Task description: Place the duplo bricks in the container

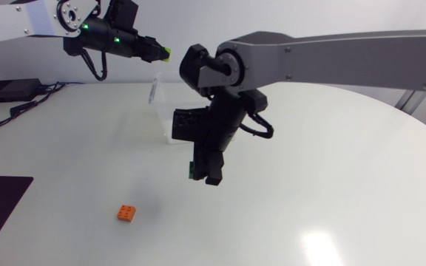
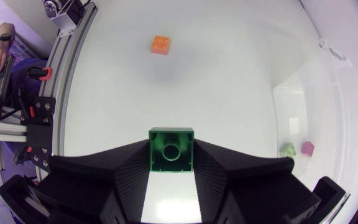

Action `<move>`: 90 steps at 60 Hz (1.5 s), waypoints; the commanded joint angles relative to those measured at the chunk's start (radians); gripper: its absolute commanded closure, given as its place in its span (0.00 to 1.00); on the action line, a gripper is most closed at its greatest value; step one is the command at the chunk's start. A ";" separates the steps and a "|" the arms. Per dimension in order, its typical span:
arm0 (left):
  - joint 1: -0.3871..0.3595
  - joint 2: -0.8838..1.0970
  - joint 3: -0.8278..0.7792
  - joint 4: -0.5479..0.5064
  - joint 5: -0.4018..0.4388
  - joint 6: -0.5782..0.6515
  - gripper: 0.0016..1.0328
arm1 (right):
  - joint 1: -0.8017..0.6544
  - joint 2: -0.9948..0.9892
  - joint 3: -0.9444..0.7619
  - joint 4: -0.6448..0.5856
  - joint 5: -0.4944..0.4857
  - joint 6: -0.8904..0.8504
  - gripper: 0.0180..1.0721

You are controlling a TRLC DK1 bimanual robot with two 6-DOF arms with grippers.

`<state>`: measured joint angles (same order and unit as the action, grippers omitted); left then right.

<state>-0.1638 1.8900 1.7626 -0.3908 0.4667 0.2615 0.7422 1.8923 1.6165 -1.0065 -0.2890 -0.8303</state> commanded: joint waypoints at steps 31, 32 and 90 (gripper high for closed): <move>-0.016 -0.014 0.034 -0.358 -0.289 0.016 0.04 | -0.141 -0.125 0.168 -0.024 -0.025 0.080 0.75; -0.011 -0.025 0.023 -0.368 -0.292 0.022 0.04 | -0.142 -0.124 0.177 -0.023 -0.025 0.085 0.75; 0.001 -0.353 -0.704 -0.582 -0.456 0.104 0.06 | -0.305 0.057 0.378 0.447 -0.053 0.465 0.75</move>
<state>-0.1539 1.5433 1.0870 -0.9531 0.0170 0.3637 0.4469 1.9041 1.9697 -0.5877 -0.3435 -0.4076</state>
